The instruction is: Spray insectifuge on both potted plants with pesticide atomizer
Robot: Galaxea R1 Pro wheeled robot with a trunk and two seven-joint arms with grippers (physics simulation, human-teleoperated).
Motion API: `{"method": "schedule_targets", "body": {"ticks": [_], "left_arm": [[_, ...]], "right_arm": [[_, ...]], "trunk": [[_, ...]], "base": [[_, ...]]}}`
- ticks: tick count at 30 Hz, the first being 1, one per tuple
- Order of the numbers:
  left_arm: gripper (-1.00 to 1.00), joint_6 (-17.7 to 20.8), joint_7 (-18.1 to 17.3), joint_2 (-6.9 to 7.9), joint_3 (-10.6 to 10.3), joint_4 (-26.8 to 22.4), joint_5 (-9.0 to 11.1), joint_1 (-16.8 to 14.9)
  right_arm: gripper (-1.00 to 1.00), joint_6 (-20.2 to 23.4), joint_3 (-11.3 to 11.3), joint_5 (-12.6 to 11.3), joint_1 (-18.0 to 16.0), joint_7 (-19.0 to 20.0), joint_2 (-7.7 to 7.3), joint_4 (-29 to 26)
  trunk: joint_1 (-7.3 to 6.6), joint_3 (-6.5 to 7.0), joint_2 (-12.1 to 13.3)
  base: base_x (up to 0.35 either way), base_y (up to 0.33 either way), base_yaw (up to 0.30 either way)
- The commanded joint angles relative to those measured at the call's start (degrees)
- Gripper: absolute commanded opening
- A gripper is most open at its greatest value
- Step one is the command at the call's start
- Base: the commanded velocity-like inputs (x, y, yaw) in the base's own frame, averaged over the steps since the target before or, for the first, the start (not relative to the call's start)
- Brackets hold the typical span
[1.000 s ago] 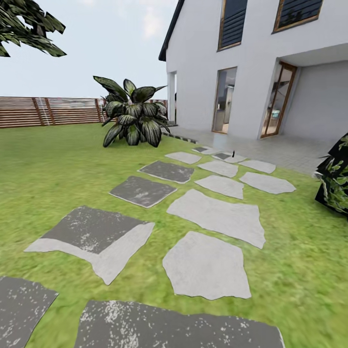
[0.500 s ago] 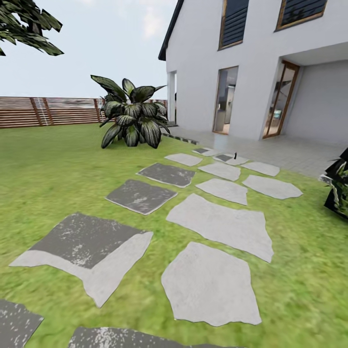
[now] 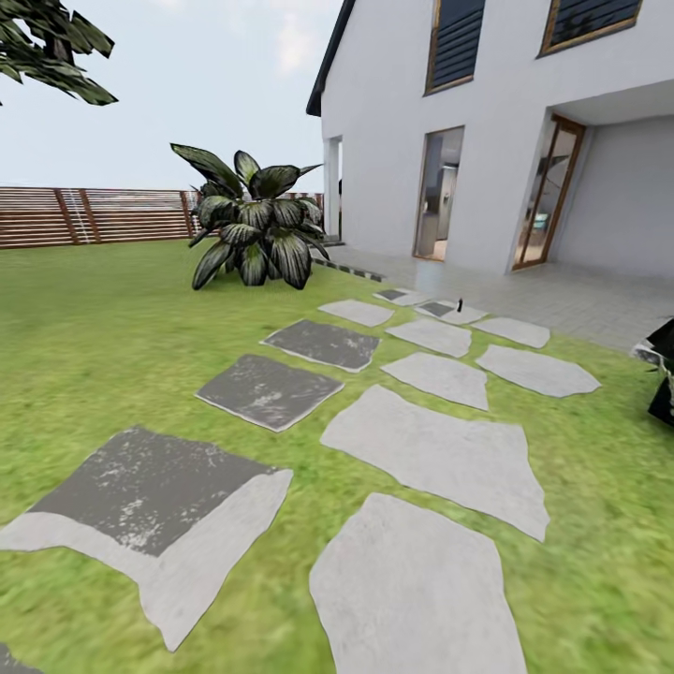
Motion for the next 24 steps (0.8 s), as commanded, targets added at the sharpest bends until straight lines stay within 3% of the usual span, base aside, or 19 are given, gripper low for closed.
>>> {"method": "schedule_targets", "body": {"ticks": [1,24], "left_arm": [[1.0,-0.2,0.0,-0.01,0.1,0.0,0.0,0.0],[1.0,-0.2,0.0,-0.01,0.1,0.0,0.1,0.0]], "right_arm": [[1.0,-0.1,-0.1,0.0,0.0,-0.1,0.01,0.0],[1.0,-0.1,-0.1,0.0,0.0,-0.2,0.01,0.0]], "trunk": [[0.03,-0.05,0.0],[0.03,-0.05,0.0]], "base": [[0.339,0.0,0.0],[0.339,0.0,0.0]]}}
